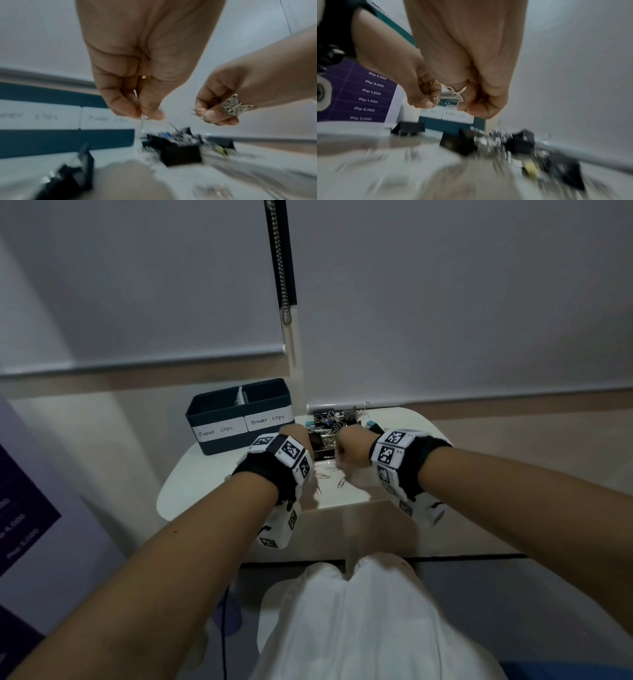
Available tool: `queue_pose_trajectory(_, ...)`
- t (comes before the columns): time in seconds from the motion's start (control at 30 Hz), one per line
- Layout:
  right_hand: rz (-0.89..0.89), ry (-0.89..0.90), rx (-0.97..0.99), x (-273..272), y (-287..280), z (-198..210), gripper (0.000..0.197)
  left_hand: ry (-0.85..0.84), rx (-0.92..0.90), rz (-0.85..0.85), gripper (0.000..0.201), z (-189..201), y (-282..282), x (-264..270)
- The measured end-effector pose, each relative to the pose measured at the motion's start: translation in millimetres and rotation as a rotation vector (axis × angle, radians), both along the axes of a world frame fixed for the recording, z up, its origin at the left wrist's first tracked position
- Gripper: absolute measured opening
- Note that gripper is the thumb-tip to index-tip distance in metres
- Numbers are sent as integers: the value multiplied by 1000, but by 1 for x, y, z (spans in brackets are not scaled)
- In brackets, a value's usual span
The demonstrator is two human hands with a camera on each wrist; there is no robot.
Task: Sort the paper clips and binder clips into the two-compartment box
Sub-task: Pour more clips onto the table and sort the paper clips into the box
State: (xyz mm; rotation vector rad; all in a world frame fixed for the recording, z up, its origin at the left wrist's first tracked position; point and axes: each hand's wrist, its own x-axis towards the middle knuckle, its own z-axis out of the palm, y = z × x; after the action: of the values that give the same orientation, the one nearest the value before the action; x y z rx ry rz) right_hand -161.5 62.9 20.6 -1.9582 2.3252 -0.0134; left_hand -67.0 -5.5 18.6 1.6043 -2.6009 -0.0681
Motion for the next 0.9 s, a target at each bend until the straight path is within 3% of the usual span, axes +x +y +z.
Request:
queue_pose_trajectory(0.03,-8,11,-29,-1,-5,8,17,61,-7,-21,16,9,-5,6)
queue_pose_trajectory(0.07,-22,19,-77,-1,-10,19,21,14,-33,-34,14,20,-16,13)
queue_pose_trajectory(0.13,-33,-15,-189,4,-26,44,26,43,-59,-8,27,43,-35,34)
queue_pose_trajectory(0.2,-21,-90,-299,16,-49,69,25,178,-97,69,29,60,-62,57)
queue_pose_trajectory(0.27,11,-130,-359,34,-79,87,36,284,-150,140,30,72,-86,76)
queue_pose_trajectory(0.33,62,-127,-356,53,-111,94,38,362,-182,200,28,78,-109,92)
queue_pose_trajectory(0.43,136,-12,-303,76,-154,93,18,451,-176,266,26,77,-141,104)
queue_pose_trajectory(0.6,183,-55,-194,87,-196,76,24,429,-25,312,22,69,-164,114)
queue_pose_trajectory(0.7,232,-103,-117,72,-185,78,32,253,38,260,47,73,-164,115)
queue_pose_trajectory(0.77,257,-110,-141,58,-159,85,34,281,58,193,61,75,-154,115)
queue_pose_trajectory(0.9,225,-120,-130,20,-81,81,36,347,20,-56,52,65,-87,114)
